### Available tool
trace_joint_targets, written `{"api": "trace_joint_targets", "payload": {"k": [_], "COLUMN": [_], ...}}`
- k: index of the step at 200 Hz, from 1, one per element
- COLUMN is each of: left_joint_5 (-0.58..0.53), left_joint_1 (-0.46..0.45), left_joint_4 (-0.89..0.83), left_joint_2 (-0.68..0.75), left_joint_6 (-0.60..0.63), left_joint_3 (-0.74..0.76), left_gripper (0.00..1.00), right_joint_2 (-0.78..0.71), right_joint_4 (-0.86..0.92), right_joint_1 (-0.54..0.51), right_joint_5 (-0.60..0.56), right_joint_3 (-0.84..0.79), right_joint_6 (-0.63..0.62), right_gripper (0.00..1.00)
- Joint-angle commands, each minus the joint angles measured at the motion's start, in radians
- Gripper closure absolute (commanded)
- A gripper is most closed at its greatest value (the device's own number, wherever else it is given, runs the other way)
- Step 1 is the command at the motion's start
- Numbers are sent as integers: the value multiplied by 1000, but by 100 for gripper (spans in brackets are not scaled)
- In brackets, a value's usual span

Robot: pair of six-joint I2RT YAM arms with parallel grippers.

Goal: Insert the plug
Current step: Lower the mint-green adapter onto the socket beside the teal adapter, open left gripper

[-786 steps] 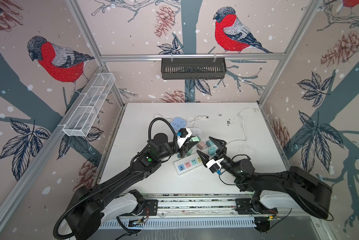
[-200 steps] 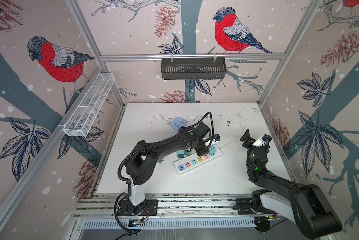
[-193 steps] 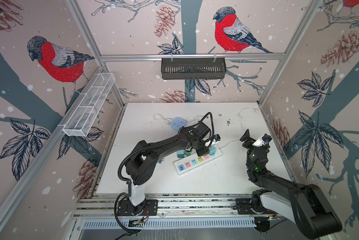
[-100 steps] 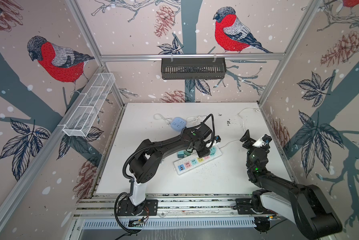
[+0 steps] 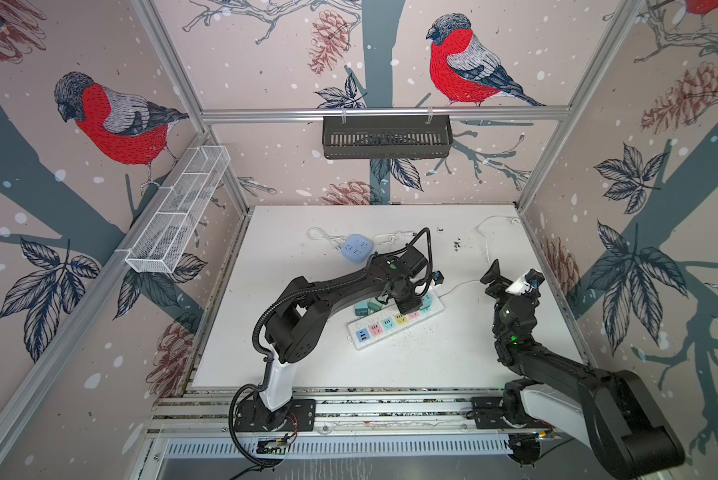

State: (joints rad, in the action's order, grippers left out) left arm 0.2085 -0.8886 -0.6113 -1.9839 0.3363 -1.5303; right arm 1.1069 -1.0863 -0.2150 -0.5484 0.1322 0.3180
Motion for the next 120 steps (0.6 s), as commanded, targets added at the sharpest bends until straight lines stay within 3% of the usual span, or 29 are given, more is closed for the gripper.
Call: {"api": "trace_joint_targets", "payload": {"k": [1, 120], "left_joint_5": [-27, -57], "left_joint_1": [-5, -9], "left_joint_4": [-32, -78], "left_joint_2": [-23, -106], "left_joint_6": [8, 7], "left_joint_3": [-9, -59], "left_gripper": [100, 100], "right_joint_2": [-4, -6], "right_joint_4": [-32, -34], "right_joint_1": [3, 12], "right_joint_5": [4, 10], "right_joint_3": [-3, -9], "right_joint_6": [19, 36], "right_gripper": [0, 0]}}
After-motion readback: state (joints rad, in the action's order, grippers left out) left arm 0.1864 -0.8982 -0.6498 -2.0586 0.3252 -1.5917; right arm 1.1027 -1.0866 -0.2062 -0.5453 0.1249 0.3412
